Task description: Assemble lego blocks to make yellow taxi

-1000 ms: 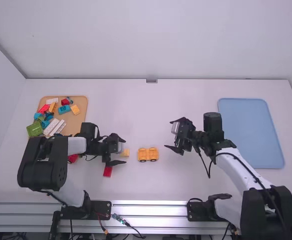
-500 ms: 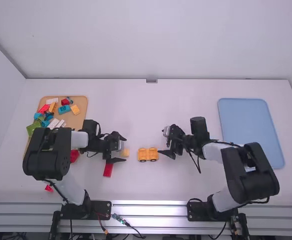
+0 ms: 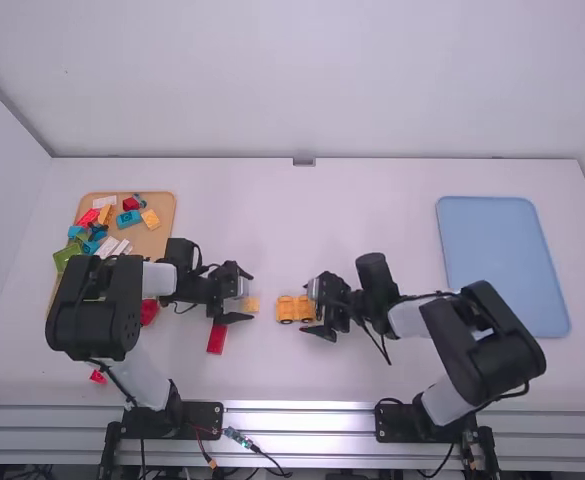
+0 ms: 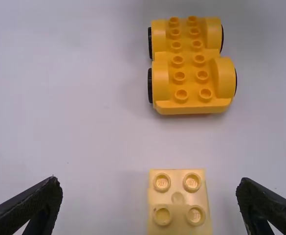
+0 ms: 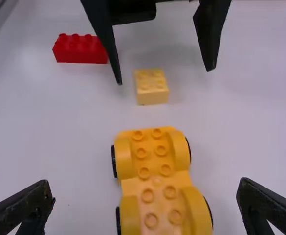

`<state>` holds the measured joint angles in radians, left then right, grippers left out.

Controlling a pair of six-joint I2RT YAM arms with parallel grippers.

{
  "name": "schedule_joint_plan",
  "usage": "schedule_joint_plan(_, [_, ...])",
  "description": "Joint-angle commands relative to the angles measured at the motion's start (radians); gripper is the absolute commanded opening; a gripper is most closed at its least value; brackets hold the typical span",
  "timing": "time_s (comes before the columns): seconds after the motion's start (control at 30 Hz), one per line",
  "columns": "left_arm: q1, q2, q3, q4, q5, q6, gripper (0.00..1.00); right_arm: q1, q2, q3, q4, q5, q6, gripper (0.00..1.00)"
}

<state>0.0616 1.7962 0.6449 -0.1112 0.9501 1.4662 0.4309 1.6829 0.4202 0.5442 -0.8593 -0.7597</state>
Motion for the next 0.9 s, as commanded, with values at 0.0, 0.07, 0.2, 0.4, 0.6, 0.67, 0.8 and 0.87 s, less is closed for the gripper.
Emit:
schedule_joint_plan(0.0, [0.004, 0.007, -0.005, -0.012, 0.036, -0.012, 0.94, 0.021, -0.015, -0.067, 0.092, 0.031, 0.057, 0.99])
schedule_joint_plan(0.07, [0.004, 0.007, -0.005, -0.016, 0.046, -0.015, 0.94, 0.029, -0.015, -0.109, 0.197, 0.026, 0.070, 0.99])
schedule_joint_plan(0.2, [0.000, 0.007, -0.005, -0.016, 0.044, -0.057, 0.94, 0.019, 0.005, -0.102, 0.217, 0.031, 0.082, 0.99])
schedule_joint_plan(0.4, [-0.009, 0.007, -0.024, 0.008, 0.033, -0.056, 0.97, 0.022, 0.136, 0.022, 0.153, 0.031, 0.072, 0.99])
schedule_joint_plan(0.6, [-0.009, 0.007, -0.052, 0.048, 0.026, -0.056, 0.95, 0.027, 0.252, 0.083, 0.155, -0.003, 0.072, 0.99])
schedule_joint_plan(0.67, [-0.009, 0.007, -0.056, 0.053, 0.026, -0.056, 0.89, 0.027, 0.267, 0.089, 0.156, -0.029, 0.070, 0.99])
schedule_joint_plan(0.8, [-0.009, 0.007, -0.056, 0.056, 0.025, -0.056, 0.78, 0.029, 0.274, 0.089, 0.154, -0.034, 0.056, 0.99])
schedule_joint_plan(0.87, [-0.009, 0.007, -0.056, 0.056, 0.025, -0.057, 0.69, 0.029, 0.277, 0.089, 0.151, -0.034, 0.057, 0.99])
